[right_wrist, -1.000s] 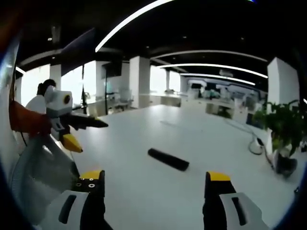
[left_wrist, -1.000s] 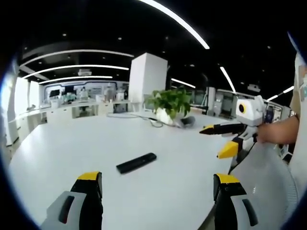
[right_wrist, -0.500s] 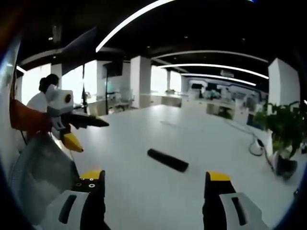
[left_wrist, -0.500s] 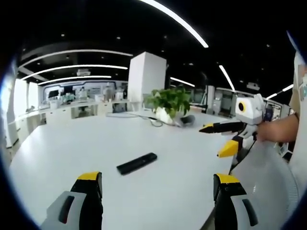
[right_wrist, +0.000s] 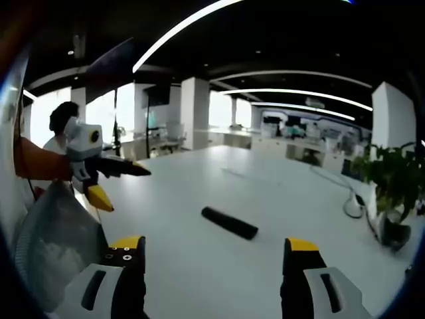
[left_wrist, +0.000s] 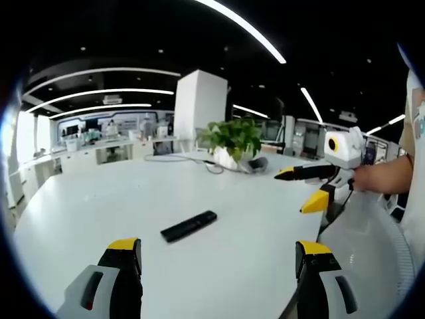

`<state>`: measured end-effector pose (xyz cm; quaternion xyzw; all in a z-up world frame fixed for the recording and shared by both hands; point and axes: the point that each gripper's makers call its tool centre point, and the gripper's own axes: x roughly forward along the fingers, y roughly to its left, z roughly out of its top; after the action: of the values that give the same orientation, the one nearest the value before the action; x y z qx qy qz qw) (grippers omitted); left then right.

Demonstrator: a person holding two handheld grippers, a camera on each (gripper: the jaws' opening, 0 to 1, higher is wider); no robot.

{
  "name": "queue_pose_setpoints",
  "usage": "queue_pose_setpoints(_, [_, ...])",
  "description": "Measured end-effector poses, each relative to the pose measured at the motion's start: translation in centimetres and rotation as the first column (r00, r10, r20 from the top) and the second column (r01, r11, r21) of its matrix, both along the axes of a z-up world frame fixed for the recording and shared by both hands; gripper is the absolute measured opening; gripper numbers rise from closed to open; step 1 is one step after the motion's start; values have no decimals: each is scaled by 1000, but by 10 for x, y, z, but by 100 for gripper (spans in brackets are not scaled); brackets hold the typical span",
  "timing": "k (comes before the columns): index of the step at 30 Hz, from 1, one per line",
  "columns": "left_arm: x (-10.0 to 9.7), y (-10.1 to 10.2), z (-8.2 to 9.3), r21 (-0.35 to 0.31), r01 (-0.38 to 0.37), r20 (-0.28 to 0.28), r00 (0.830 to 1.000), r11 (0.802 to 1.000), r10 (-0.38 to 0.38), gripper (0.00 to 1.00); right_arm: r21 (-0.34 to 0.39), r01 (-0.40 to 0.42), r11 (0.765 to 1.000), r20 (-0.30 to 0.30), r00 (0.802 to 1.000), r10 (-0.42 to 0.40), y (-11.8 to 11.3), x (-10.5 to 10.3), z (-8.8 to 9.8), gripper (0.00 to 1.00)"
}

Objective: Press the specified remote control buttons in sequence, fully releasing each button before pressing the next.

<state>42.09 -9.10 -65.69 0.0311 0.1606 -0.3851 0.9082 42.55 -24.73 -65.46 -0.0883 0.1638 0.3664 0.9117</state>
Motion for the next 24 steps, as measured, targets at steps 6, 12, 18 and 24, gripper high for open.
queue_pose_setpoints(6, [0,1,-1,7,5,-3,1000,1000,-5,100,-7,-6,1000,4,1000,6,0,2,1,83])
queue_pose_setpoints(12, [2,3,-1,14,8,-1,1000,1000,-8,100,-18,-11,1000,8,1000,12,-2,4,3,83])
queue_pose_setpoints(18, [6,3,-1,33,23,2,1000,999,-23,100,-33,-17,999,12,1000,17,-4,8,4,82])
queue_pose_setpoints(24, [11,4,0,47,32,4,999,998,-32,100,-43,-21,999,12,1000,21,-6,13,4,82])
